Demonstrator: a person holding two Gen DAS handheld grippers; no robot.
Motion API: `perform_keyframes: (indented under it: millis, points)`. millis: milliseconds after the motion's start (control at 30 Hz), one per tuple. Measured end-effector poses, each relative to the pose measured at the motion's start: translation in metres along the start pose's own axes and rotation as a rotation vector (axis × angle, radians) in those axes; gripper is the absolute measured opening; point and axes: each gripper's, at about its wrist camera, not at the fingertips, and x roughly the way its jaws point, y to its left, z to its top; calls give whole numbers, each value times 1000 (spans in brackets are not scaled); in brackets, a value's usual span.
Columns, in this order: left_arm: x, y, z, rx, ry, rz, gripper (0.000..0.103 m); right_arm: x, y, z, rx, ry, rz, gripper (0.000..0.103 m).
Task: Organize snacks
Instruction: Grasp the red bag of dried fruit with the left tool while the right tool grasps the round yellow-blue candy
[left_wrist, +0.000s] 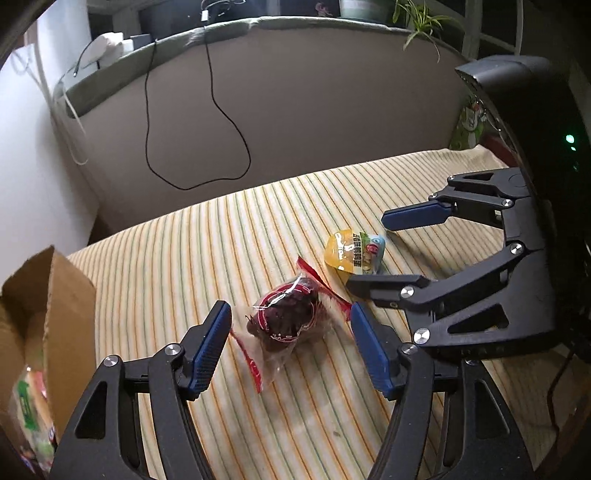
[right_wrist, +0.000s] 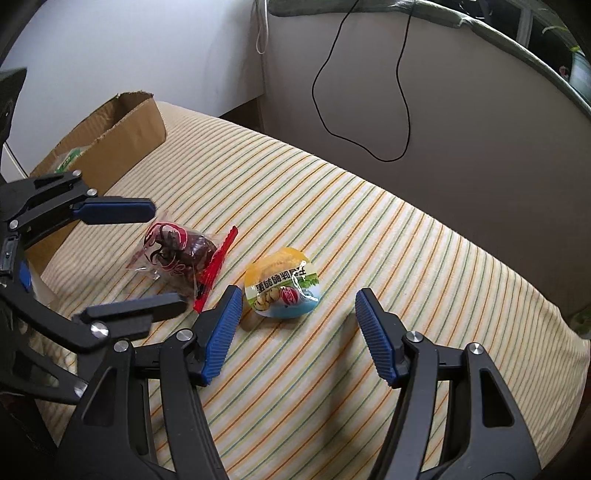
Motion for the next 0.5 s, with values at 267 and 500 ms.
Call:
perform_keyframes:
  millis: [267,500]
  points:
    - [14,-3,0,18,6,7,61,4,-6,1,13,9,8,41]
    - [11,3,-2,-26,-14,-9,42,-1,-10,-4,30,1,6,40]
